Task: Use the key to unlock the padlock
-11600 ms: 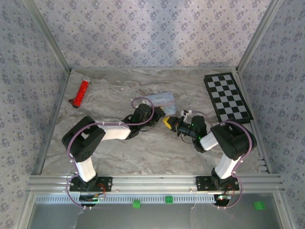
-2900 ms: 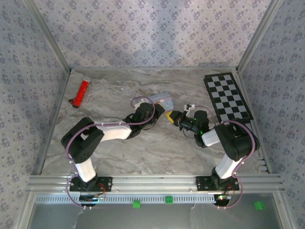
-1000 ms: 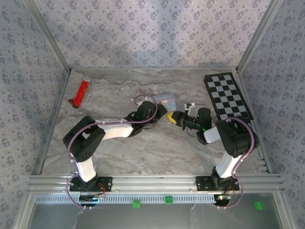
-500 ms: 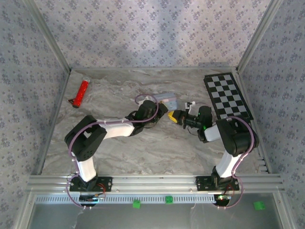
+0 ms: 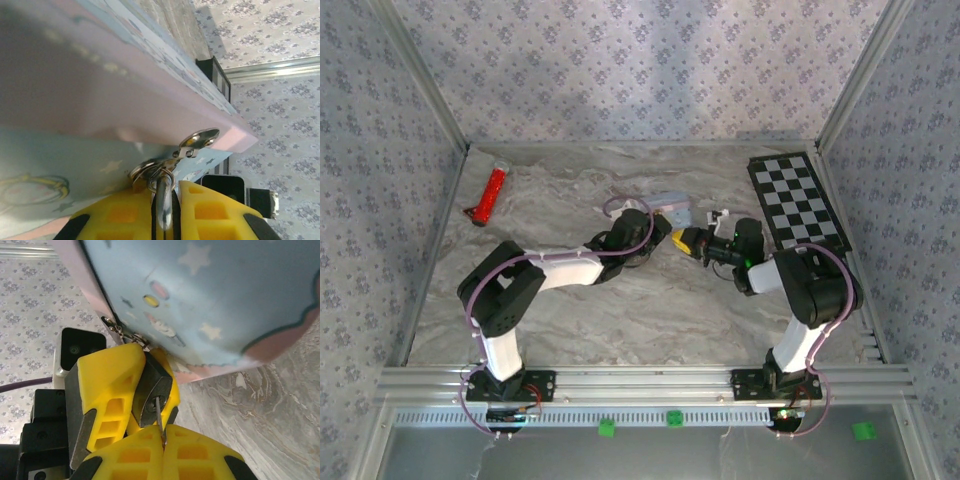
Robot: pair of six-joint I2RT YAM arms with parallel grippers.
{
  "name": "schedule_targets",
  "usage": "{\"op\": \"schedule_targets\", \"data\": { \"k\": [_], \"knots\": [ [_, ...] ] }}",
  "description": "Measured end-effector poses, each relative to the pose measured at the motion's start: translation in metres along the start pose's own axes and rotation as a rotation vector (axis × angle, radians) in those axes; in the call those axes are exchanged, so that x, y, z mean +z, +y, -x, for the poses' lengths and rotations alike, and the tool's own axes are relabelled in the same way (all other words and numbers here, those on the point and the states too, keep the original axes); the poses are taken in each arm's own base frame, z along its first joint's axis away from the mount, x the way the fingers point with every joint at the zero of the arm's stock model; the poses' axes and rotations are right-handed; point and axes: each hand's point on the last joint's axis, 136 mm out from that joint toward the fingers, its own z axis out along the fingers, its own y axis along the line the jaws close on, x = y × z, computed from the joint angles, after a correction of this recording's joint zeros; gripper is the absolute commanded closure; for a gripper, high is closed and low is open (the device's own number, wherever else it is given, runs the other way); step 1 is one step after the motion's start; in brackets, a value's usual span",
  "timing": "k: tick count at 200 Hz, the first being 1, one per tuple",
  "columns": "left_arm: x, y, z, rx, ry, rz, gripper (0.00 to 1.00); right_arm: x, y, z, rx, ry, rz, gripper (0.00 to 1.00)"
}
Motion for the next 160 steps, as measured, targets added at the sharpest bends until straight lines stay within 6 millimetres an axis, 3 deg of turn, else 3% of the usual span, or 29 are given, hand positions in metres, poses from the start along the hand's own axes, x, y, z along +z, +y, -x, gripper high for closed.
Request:
{"op": "schedule_targets", "data": {
  "k": [35, 79, 160],
  "knots": [
    [0.001, -0.001, -0.001, -0.001, 0.001, -0.010, 1.00, -0.004, 0.000, 0.005, 0.020, -0.005, 0.008, 1.00],
    [0.002, 0.003, -0.001, 0.004, 0.003, 0.005, 1.00, 0.004, -0.002, -0.004, 0.014, 0.011, -0.012, 1.00],
    [0.001, 0.001, -0.009, 0.009, 0.047, -0.007, 1.00, -0.007, -0.005, -0.004, 0.010, 0.010, 0.007, 0.97]
  ]
}}
